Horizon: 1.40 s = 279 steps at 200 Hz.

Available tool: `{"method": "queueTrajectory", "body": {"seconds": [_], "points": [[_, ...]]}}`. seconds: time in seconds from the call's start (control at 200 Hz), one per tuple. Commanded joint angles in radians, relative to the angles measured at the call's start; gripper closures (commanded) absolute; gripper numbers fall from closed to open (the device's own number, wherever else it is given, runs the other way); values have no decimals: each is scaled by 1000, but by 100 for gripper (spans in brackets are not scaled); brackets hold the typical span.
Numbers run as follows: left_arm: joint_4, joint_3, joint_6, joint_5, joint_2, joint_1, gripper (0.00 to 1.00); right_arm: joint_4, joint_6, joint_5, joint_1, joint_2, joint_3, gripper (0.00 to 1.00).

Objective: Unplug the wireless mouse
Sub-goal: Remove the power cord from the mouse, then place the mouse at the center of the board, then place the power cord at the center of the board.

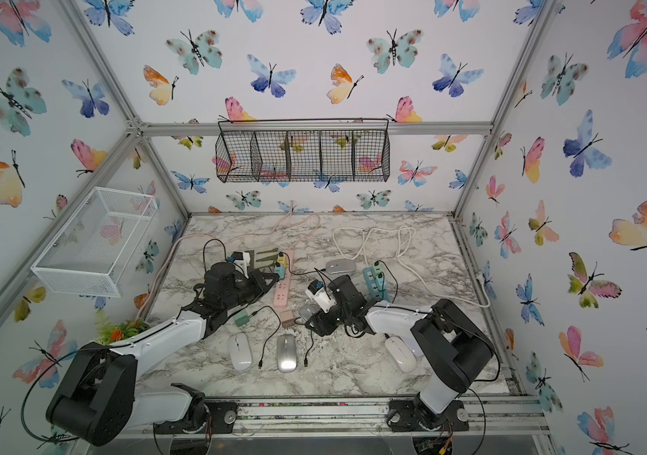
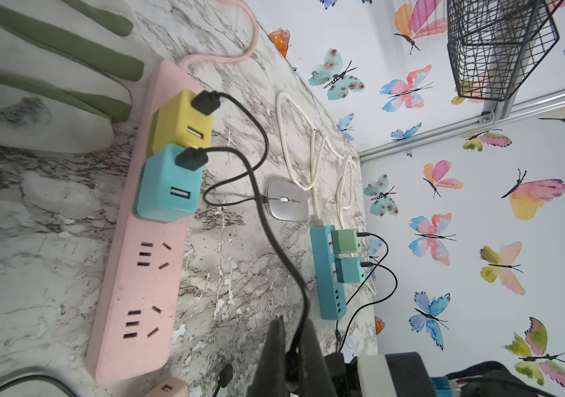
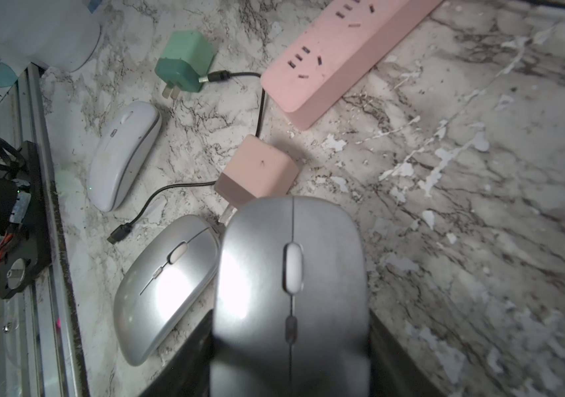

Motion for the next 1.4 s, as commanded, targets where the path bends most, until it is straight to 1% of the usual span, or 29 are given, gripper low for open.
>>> {"method": "queueTrajectory", "body": {"seconds": [0.0, 0.11, 0.26, 0.29, 0.365, 0.465, 0.586, 0.721, 0.856, 0.941, 1.106, 1.261, 1.391], "points": [[-51, 24, 76, 8, -21, -2, 100, -62, 136, 128, 39, -54, 40, 98], [-111, 29, 155, -12, -48, -3, 100, -123, 316, 300, 132, -94, 34, 98], [-191, 42, 276, -22, -70, -5, 100, -260, 580, 527, 248, -157, 15, 98], [-206, 45, 303, -22, -71, -5, 100, -275, 632, 557, 268, -179, 1, 98], [-244, 56, 352, -19, -73, -7, 100, -292, 717, 580, 297, -216, -31, 98], [-282, 66, 402, -15, -70, -11, 100, -356, 792, 604, 316, -219, -34, 98], [-289, 55, 424, -7, -70, -11, 100, -389, 818, 611, 326, -180, -24, 98], [-283, 38, 411, -8, -61, -10, 100, -396, 817, 632, 326, -103, 11, 97], [-274, 30, 397, -1, -57, -11, 100, -404, 798, 625, 327, -29, 51, 89], [-274, 30, 395, 2, -50, -12, 100, -398, 791, 613, 327, -9, 51, 85], [-286, 37, 401, 4, -42, -11, 100, -406, 790, 578, 329, 11, 44, 71], [-286, 39, 400, 3, -40, -12, 100, -408, 786, 542, 335, 23, 38, 63], [-286, 40, 392, 2, -33, -11, 100, -444, 789, 540, 348, 20, 38, 61]]}}
